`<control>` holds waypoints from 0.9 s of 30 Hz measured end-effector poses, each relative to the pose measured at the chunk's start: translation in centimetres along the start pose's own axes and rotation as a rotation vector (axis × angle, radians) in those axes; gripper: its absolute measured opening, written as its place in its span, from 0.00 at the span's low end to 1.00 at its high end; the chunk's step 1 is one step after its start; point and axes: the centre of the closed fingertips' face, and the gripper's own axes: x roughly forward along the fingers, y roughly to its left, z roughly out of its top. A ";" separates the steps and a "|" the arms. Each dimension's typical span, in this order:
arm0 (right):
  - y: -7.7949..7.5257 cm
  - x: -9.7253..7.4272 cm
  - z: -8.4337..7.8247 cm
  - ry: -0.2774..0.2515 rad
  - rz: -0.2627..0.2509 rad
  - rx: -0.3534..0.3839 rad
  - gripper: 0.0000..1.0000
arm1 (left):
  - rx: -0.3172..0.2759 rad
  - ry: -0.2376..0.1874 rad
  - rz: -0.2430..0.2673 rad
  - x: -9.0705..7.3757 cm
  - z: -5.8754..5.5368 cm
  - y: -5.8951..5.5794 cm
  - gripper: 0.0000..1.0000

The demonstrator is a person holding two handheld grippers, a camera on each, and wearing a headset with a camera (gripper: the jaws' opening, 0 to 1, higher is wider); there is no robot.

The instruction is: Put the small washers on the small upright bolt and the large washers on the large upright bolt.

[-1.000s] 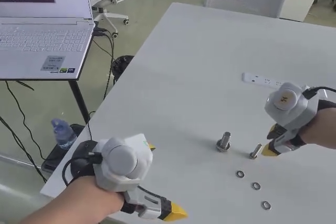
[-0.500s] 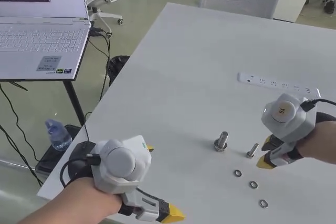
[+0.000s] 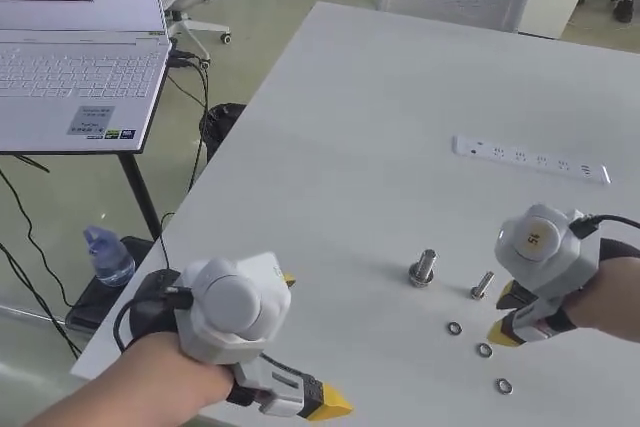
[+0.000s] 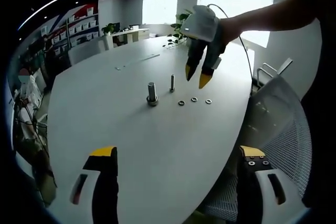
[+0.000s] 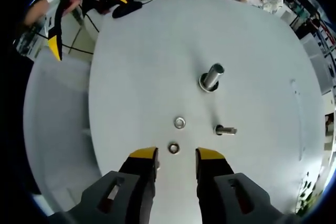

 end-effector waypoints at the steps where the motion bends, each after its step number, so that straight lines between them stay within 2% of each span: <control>1: 0.0 0.1 -0.1 0.000 0.001 0.001 0.30 | -0.001 0.000 -0.001 0.0 0.0 0.0 0.94; 12: 0.5 1.7 -1.3 0.000 0.006 0.014 0.29 | -0.005 0.002 -0.011 0.3 0.1 -0.5 0.92; 27: -0.1 4.4 -2.0 -0.009 -0.018 0.039 0.27 | 0.000 0.019 -0.016 0.4 -0.1 -0.3 0.90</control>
